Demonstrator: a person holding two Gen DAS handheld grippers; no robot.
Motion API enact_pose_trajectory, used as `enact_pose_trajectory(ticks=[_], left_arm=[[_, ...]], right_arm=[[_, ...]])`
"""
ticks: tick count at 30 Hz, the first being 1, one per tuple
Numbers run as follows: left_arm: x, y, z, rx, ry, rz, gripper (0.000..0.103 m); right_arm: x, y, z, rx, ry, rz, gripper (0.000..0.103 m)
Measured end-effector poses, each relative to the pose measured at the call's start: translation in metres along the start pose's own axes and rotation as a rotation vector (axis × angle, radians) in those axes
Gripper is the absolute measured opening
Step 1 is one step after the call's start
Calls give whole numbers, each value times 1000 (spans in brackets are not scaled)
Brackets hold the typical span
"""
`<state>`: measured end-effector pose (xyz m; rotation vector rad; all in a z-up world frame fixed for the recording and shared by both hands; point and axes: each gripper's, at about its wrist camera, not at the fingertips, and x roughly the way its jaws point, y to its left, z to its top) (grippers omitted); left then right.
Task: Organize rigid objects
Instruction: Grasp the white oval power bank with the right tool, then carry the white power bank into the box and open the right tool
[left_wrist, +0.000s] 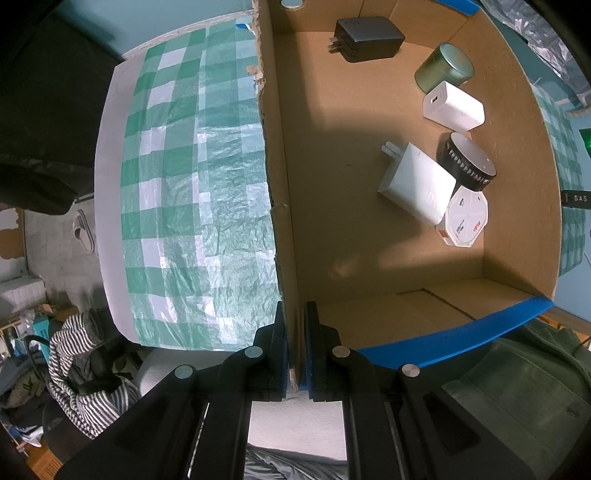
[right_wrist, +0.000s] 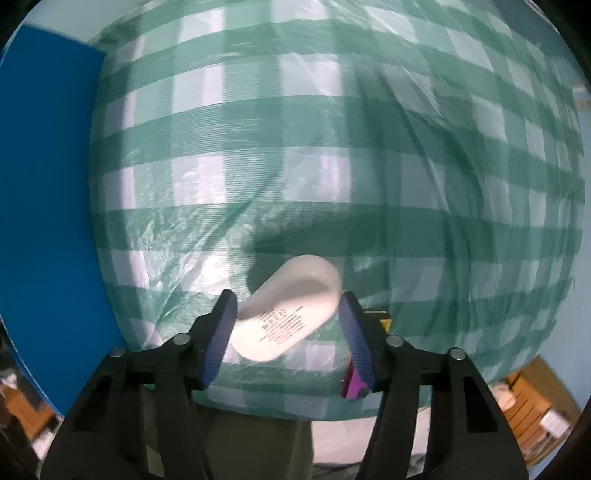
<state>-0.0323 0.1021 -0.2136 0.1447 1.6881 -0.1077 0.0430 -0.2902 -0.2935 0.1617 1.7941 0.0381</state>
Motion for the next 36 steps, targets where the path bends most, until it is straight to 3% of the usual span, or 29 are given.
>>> enact_pose_trajectory(ticks=[9,11,13,19,36], left_arm=[[1,1,-1,0,-1,-3,7],[1,1,-1,0,-1,-3,7],[2,2,-1,1,-1,-2,7],[3,1,-2,8,1,-3,7],[2,1,-2,11,-1,-2,7]], right_arm=[[22,8,-7,15,29,-19,53],[24,8,-10,24,14,-29,49],[27,10,-16,23,1,-46,37],[28,15,-26,-12,-9,-45,37],[-37,99,-50,-260,-90,-46,37]])
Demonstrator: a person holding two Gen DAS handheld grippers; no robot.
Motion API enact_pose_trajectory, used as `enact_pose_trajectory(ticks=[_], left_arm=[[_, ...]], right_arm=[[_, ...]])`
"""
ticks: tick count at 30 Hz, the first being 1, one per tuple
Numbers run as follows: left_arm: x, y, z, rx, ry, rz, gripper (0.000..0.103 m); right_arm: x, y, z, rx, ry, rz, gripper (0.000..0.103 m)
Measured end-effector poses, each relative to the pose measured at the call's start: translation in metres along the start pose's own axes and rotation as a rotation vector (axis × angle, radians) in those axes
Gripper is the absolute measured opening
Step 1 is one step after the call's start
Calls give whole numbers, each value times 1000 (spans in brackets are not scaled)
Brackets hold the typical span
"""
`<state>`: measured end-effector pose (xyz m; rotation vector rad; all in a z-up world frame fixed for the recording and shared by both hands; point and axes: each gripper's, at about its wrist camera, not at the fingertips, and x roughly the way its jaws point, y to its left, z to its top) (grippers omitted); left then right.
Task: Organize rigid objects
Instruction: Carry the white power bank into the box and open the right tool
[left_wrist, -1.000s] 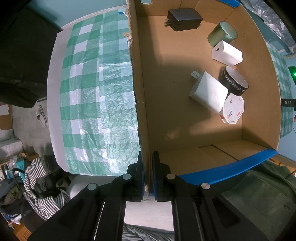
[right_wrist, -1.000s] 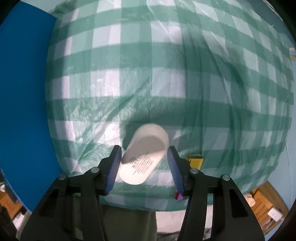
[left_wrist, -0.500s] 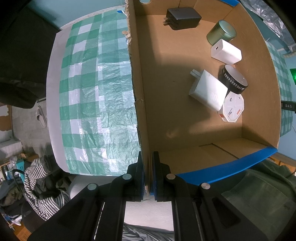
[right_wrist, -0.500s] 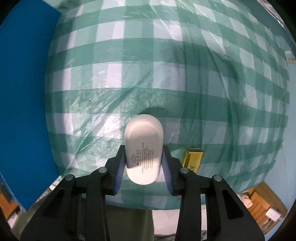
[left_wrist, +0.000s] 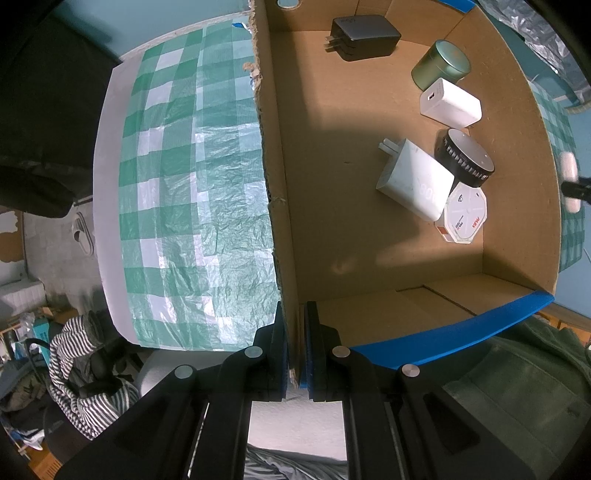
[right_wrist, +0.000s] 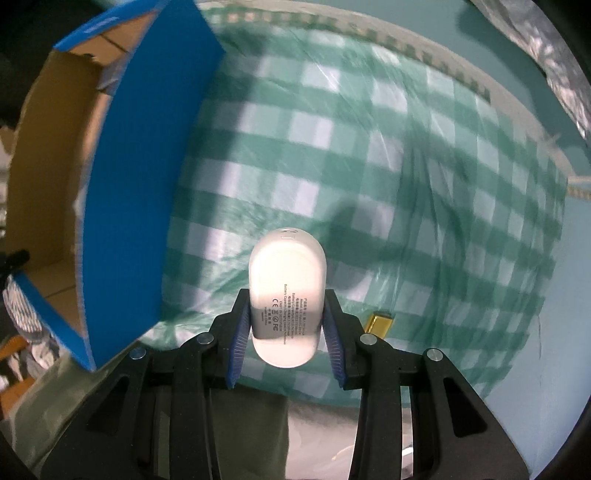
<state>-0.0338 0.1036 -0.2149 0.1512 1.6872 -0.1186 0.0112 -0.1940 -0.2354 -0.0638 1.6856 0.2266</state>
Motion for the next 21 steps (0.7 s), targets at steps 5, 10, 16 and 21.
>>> enact_pose_trajectory(ticks=[5,10,16,21], left_arm=[[-1,0,1,1,-1,1,7],[-1,0,2,0,-1,-1,7],[-2,0,4,2,-2,-3,7],[-2,-1,4,5,-2,-2,7]], right_arm=[[-27,15,13,-75,-24,-3,37],[-65,4,34,-147,-32,1,37],[-79,32,51,-251,-48,-10,37],[-85,59,67,-322,-54,-12,37]])
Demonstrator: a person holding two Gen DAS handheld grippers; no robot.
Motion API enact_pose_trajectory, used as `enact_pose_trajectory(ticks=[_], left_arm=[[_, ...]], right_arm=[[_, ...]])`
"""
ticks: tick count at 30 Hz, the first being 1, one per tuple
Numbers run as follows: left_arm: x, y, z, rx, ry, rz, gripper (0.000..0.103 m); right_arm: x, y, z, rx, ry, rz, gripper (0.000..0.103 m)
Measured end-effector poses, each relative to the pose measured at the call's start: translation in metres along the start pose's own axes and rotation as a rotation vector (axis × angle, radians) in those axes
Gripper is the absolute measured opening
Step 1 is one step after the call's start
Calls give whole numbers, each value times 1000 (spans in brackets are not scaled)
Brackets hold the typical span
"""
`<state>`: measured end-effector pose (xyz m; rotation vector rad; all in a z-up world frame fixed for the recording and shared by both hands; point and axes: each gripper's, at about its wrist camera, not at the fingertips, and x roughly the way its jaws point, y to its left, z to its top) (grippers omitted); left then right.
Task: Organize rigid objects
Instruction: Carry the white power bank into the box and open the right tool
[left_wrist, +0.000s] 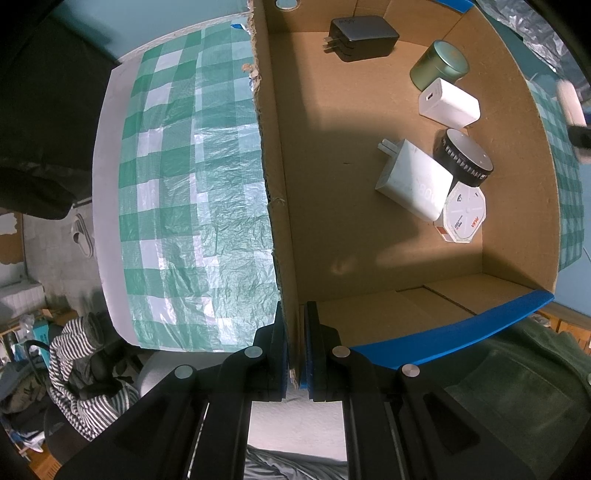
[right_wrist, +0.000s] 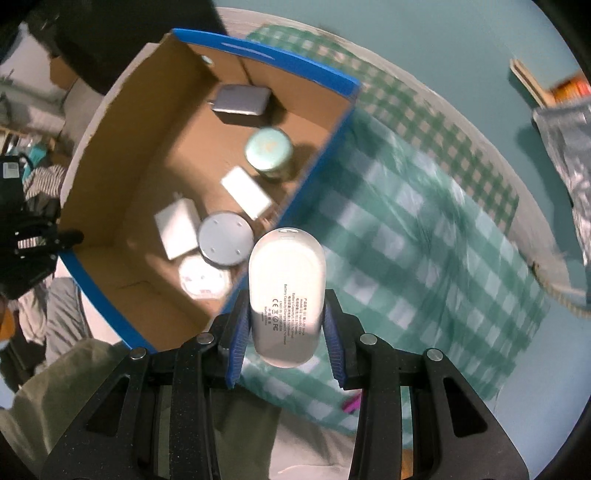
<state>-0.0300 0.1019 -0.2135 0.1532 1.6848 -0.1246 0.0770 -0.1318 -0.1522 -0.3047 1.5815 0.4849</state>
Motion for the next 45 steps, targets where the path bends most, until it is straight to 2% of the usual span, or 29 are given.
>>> enact_pose_trajectory(ticks=[9,18,22,30,34,45], left_arm=[[-1,-1,2,3,-5,1,7],[-1,0,2,-1,-8,0,7],[-1,0,0,-6,-8,-1,7],[-1,0,-2,-8,-7,1,7],[-1,-1,-2,-6,-8,4,7],[-2,-2,-3,0,-9,6,7]], right_arm=[[14,34,39,-108,13,-12,37],[48,50,56,-184,70,-37,37],[53,51,59,-194,65,-34,37],[46,48,60,-190,32,-22,37],[38,42,59,-160,14,-10,51],[8,29,43,-92,-42,-2,52]])
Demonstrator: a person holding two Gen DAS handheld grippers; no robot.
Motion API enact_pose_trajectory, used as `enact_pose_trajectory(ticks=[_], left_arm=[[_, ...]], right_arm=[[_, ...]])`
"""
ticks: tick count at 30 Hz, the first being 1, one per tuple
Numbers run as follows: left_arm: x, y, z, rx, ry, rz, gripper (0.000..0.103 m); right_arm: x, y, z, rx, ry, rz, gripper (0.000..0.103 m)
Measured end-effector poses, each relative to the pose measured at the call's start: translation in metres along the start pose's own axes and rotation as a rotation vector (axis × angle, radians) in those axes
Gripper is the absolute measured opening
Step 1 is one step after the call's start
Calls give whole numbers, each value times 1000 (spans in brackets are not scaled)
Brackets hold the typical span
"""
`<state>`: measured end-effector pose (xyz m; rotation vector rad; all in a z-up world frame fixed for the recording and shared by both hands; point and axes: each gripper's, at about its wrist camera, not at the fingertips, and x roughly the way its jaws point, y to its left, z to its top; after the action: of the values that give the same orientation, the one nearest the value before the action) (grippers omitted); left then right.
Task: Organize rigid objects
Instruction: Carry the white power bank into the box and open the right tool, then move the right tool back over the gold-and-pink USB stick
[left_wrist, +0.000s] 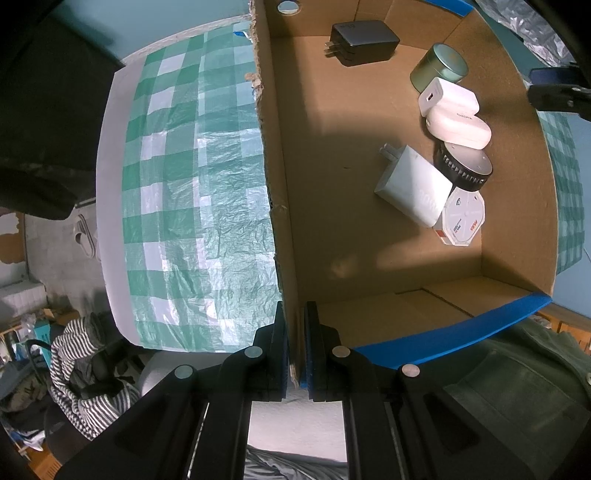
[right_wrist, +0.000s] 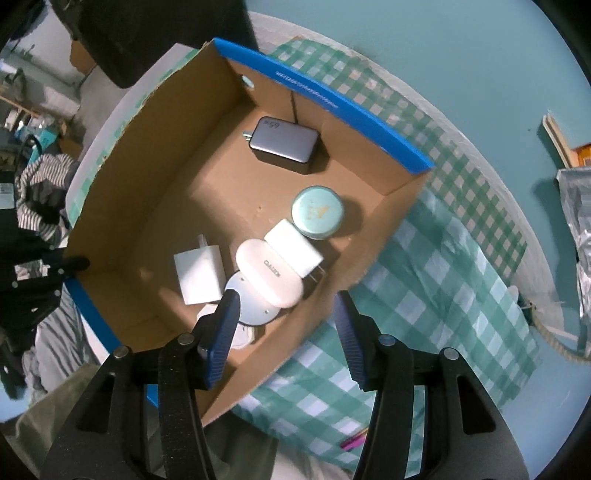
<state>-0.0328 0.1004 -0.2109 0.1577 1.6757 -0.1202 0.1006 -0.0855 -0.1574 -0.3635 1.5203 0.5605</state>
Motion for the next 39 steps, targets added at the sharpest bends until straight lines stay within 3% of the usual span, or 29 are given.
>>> enact_pose_trajectory(ticks=[21,39], left_arm=[[0,1,-2,2,6,-9,7],[1,-1,-3,8,8,-4,7]], right_arm=[[-42,-51,-67,205,-89,-5,52],[20,-142,-187,621,7,24,52]])
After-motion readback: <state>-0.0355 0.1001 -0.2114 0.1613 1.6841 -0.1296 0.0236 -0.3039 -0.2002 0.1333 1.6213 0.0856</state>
